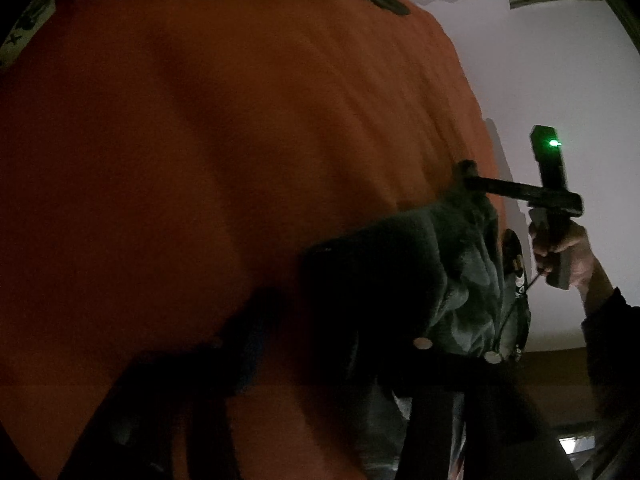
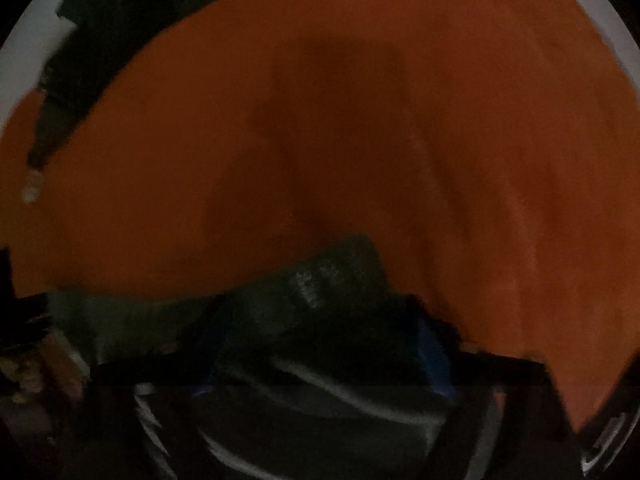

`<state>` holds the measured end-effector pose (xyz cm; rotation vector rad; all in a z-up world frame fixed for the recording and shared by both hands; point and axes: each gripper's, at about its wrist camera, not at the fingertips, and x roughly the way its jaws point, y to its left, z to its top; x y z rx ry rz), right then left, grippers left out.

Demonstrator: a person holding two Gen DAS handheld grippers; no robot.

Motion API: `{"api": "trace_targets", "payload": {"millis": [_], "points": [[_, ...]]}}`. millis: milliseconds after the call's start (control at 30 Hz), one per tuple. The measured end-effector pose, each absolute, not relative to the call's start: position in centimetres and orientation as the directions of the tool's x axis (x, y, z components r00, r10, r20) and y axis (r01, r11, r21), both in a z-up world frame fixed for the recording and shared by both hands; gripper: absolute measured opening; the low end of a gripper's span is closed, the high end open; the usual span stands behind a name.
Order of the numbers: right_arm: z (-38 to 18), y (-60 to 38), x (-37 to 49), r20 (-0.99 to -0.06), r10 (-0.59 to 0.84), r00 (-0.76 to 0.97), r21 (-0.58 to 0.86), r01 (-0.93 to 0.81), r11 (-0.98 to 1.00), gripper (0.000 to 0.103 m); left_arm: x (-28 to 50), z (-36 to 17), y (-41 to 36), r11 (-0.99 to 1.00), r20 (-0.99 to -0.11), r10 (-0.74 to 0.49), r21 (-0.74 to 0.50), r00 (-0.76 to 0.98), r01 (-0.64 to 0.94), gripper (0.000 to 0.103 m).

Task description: Fold clothes

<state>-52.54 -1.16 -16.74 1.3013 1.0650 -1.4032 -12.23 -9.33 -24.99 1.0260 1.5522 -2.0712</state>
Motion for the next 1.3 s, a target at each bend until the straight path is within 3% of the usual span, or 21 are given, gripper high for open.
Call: {"api": "trace_targets", "payload": {"millis": [133,167,200,233,300,400,533,700,900,967,1167,1300], "points": [[-14.6,-1.3,-53.3,-0.964,-0.162,-0.21,-0.16,0.948,-0.275,0.014,-12.2,-24.4,-8.9,-0.367,-0.738,0.116,-0.653,-0.664,0.662,0.053],[-13.9,-1.2,-54.1,-0.955,-0.186,-0.233,-0.164,0.931,-0.326,0.014,-11.9,-24.2,-8.8,-0.372,-0.738,0.111,-0.652,-0.665,0.661,0.048],[-13.4,-1.0,-55.3,-0.959,-0.196,-0.206,-0.116,0.913,-0.391,0.016,-11.7,-24.1,-8.8,-0.373,-0.741,0.1,-0.647,-0.664,0.665,0.037],[-13.5,-0.9,-56.6,-0.969,-0.19,-0.159,-0.058,0.892,-0.448,0.016,-11.7,-24.2,-8.8,-0.367,-0.745,0.097,-0.643,-0.66,0.672,0.034],[-14.4,-1.0,-57.4,-0.976,-0.168,-0.137,-0.04,0.875,-0.482,0.035,-11.8,-24.5,-8.9,-0.361,-0.76,0.096,-0.629,-0.643,0.689,0.024],[-15.1,-1.5,-56.1,-0.978,-0.125,-0.167,-0.099,0.9,-0.425,0.051,-11.7,-24.7,-9.1,-0.364,-0.77,0.101,-0.618,-0.63,0.697,0.02],[-10.5,0.4,-55.4,-0.941,-0.254,-0.225,-0.088,0.884,-0.459,0.051,-11.3,-25.0,-9.5,-0.354,-0.758,0.122,-0.637,-0.641,0.685,0.02],[-0.5,8.2,-54.5,-0.832,-0.453,-0.32,0.003,0.813,-0.582,0.059,-11.0,-25.3,-10.1,-0.326,-0.737,0.17,-0.668,-0.654,0.668,0.024],[6.3,20.2,-50.6,-0.797,-0.508,-0.326,0.153,0.704,-0.694,0.063,-9.3,-25.5,-11.8,-0.251,-0.684,0.316,-0.729,-0.658,0.637,0.029],[6.8,24.3,-48.5,-0.804,-0.491,-0.336,0.171,0.66,-0.732,0.063,-8.4,-25.0,-12.2,-0.209,-0.659,0.341,-0.748,-0.67,0.63,0.03],[4.3,36.4,-40.5,-0.808,-0.46,-0.368,0.237,0.511,-0.826,0.065,-9.2,-22.5,-12.9,-0.301,-0.71,0.356,-0.702,-0.607,0.645,0.039],[0.4,44.2,-36.4,-0.817,-0.435,-0.378,0.295,0.374,-0.879,0.065,-12.6,-21.7,-11.6,-0.414,-0.733,0.373,-0.68,-0.569,0.605,0.058]]}}
